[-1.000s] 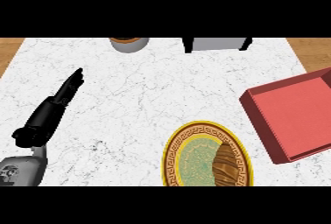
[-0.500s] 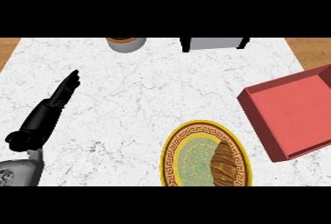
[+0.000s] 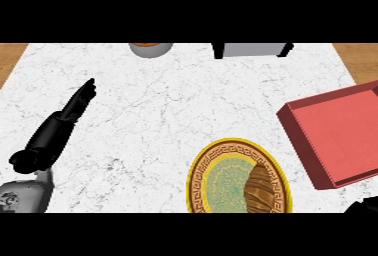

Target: Pick the squash from the plate and place it in the cardboard box

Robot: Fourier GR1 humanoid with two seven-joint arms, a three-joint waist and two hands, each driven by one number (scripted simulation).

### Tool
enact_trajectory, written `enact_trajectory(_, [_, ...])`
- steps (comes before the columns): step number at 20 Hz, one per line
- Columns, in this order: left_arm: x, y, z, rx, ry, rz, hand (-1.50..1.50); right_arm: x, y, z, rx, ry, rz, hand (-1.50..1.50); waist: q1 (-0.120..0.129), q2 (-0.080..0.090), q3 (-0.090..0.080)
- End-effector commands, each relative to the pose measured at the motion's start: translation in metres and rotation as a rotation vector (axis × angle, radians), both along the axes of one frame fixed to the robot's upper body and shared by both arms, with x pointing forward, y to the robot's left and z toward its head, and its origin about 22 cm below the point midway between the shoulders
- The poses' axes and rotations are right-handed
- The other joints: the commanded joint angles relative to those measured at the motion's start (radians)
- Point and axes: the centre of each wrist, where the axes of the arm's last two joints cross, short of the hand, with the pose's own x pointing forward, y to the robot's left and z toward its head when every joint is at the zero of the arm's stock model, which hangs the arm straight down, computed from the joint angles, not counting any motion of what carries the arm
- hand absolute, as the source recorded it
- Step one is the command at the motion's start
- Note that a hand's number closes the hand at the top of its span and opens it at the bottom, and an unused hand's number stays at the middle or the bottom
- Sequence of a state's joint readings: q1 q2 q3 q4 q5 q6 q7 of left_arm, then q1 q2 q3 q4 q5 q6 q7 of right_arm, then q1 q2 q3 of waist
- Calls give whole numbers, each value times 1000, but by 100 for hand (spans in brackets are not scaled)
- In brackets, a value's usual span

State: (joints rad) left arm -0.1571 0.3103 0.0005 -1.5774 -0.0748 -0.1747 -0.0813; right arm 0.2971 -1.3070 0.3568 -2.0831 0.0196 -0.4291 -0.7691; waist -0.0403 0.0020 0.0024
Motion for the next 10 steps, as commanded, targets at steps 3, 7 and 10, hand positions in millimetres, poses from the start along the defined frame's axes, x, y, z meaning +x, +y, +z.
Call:
enact_trajectory(3, [11,-8,1,2,0,-26,0,49,-73,48,93,23,-146,150,30,4,-1])
enact_trajectory(7, [19,-30,7,2,-9,-64,0,67,-122,66,-65,-4,-206,150,59,6,-1])
enact_trajectory(10, [22,-16,7,13,-14,-81,0,73,-142,78,-227,63,-240,150,90,15,-1])
